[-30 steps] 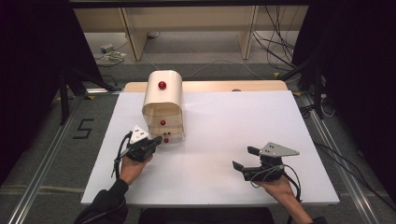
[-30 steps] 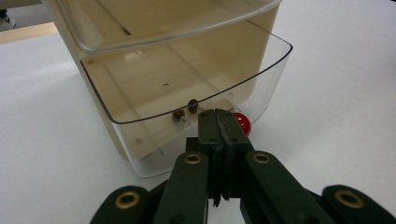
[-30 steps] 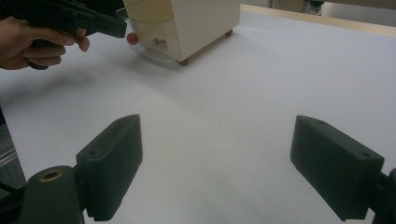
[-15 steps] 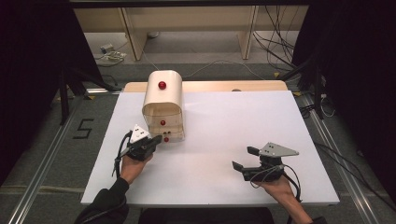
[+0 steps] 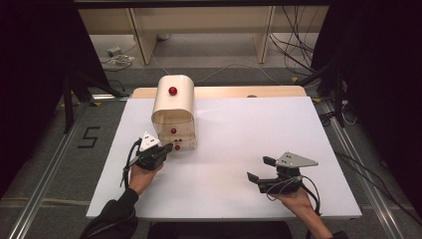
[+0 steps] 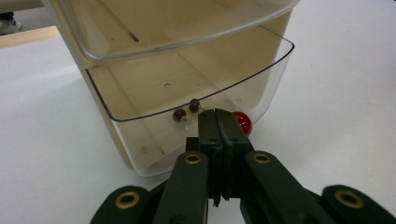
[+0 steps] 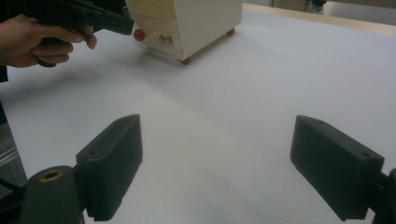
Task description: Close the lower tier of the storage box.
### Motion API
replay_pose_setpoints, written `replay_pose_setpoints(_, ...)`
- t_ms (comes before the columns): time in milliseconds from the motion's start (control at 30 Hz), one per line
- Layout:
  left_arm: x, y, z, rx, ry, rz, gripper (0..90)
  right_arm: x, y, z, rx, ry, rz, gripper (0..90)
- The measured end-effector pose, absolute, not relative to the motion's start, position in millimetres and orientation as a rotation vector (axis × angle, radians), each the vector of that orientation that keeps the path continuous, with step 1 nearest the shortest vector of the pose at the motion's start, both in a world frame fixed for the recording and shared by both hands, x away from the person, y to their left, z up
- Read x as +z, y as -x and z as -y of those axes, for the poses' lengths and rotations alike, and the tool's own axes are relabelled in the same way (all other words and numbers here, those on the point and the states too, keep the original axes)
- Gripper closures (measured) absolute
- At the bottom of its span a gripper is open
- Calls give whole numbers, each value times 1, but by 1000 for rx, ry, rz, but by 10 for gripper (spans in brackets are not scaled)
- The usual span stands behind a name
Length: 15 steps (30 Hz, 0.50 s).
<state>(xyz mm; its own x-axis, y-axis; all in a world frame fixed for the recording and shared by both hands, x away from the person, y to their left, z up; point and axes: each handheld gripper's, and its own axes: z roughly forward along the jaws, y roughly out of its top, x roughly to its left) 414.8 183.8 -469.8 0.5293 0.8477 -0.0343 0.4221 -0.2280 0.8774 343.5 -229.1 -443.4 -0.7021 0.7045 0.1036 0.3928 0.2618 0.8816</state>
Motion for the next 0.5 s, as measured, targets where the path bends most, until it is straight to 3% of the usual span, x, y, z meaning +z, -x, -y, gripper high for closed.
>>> replay_pose_setpoints(500,-472,-419,-182,586,-1844,-1052,890,-443,-343,229,1413,-1000,-2228,174)
